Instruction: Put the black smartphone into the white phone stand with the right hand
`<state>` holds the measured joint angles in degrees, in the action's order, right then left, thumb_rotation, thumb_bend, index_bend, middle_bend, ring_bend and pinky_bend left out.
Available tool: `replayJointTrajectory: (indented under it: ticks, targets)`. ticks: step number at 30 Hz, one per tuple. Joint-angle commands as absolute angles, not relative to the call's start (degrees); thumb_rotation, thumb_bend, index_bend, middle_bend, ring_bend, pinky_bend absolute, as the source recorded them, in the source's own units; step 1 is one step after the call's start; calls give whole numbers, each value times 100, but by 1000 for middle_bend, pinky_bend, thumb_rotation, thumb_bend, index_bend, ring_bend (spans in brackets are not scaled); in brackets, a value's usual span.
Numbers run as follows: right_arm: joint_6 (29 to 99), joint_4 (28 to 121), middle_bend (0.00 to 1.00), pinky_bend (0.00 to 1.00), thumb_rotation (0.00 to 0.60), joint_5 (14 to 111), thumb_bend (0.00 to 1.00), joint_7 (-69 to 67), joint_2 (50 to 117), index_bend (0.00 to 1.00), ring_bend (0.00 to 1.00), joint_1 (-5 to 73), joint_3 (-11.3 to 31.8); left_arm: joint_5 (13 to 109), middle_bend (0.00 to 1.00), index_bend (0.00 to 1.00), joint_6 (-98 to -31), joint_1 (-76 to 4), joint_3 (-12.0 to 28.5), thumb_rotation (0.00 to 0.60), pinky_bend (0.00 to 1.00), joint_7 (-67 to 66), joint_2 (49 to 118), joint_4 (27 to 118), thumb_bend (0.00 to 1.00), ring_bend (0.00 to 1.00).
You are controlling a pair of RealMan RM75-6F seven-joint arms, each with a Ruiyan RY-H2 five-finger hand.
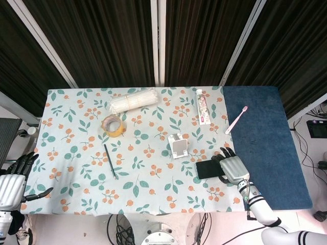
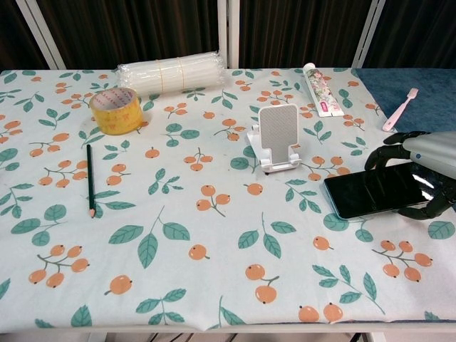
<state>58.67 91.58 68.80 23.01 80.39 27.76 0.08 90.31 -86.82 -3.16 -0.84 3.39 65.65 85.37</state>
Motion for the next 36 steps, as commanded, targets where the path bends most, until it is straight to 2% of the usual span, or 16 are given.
replayJointTrajectory:
  ticks: [1, 5, 10, 14, 23, 29, 36]
  targets:
    - [5924, 9115, 320, 0, 600, 6941, 261, 2243, 8067, 690, 4, 2749, 21, 9025, 65, 74, -8676, -316, -84, 290, 217, 335, 6566, 8537, 75, 69]
    - [5990, 9034, 338, 0, 600, 7029, 282, 2210, 8101, 688, 89, 2719, 23, 9014, 65, 74, -8661, -315, -89, 294, 217, 332, 6570, 8534, 75, 69]
    - [6004, 8952, 344, 0, 600, 7112, 302, 2148, 8142, 688, 259, 2701, 26, 9003, 65, 74, -8654, -312, -91, 299, 218, 336, 6579, 8527, 74, 69]
    - [6004, 8907, 347, 0, 600, 7157, 317, 2099, 8161, 688, 314, 2692, 35, 8994, 63, 74, -8650, -307, -94, 299, 218, 335, 6579, 8528, 75, 69]
    - [6206, 8938, 357, 0, 600, 7482, 327, 1877, 8078, 689, 335, 2647, 86, 9000, 62, 74, -8666, -301, -93, 302, 218, 335, 6579, 8523, 75, 69]
    - [6668, 9110, 381, 0, 600, 8014, 328, 1713, 7735, 712, 350, 2605, 193, 9001, 62, 74, -8689, -292, -87, 302, 218, 341, 6567, 8527, 74, 69]
    - [7284, 9377, 389, 0, 600, 8552, 330, 2053, 7228, 730, 351, 2659, 533, 9015, 62, 74, -8696, -304, -76, 301, 218, 335, 6574, 8531, 74, 69]
